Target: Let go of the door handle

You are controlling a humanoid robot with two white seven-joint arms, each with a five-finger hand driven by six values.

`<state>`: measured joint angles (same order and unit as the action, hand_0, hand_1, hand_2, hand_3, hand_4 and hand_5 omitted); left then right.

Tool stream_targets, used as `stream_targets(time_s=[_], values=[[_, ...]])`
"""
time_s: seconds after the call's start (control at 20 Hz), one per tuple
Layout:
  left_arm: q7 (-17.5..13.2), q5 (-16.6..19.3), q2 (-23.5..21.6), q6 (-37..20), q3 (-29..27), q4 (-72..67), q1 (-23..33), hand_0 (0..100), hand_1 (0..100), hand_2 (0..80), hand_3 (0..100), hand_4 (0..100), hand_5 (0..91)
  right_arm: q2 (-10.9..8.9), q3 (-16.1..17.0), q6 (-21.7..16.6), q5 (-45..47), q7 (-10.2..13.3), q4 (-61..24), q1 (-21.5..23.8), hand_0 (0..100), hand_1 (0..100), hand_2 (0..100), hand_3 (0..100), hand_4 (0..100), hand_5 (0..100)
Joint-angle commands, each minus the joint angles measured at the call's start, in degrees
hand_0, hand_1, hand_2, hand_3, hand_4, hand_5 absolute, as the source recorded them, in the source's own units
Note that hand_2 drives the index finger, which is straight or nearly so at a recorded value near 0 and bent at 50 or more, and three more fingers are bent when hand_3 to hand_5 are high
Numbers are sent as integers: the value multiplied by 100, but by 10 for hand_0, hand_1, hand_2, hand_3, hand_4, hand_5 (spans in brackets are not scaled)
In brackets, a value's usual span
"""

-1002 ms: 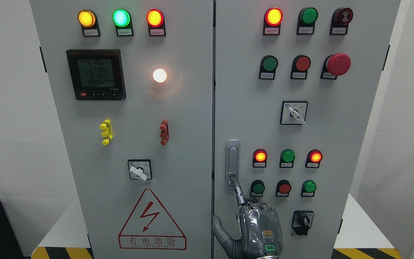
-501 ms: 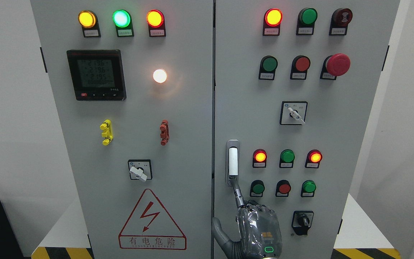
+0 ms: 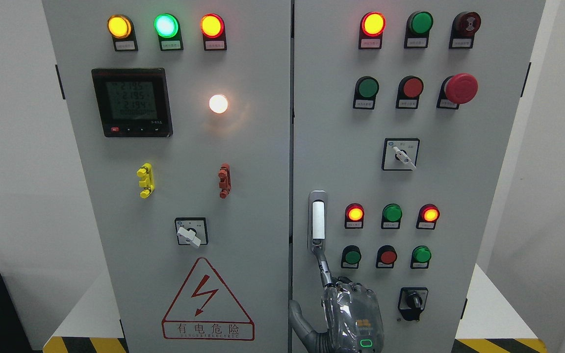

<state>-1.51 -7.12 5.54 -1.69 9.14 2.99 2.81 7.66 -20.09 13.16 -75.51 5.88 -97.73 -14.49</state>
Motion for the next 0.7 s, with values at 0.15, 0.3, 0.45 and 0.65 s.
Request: stream_targets(time_s=[0.15, 0.3, 0.45, 0.65], values=[[2, 0, 0, 2, 0, 0, 0, 0, 0, 47, 107, 4, 0, -1, 14, 3, 10, 0, 17, -2, 371, 232, 0, 765, 723, 701], [2, 0, 0, 2, 0, 0, 0, 0, 0, 47, 107, 4, 0, -1, 22, 3, 10, 9, -27, -28, 371, 232, 0, 765, 723, 701], [2, 0, 0, 2, 0, 0, 0, 0, 0, 47, 105, 4, 0, -1, 22, 3, 19, 9, -97, -81, 370, 232, 0, 764, 722, 700], [2, 0, 0, 11, 0, 0, 0, 0, 0, 47, 106, 4, 0, -1, 22, -6, 27, 9, -167, -54, 369, 232, 0, 764, 723, 700]])
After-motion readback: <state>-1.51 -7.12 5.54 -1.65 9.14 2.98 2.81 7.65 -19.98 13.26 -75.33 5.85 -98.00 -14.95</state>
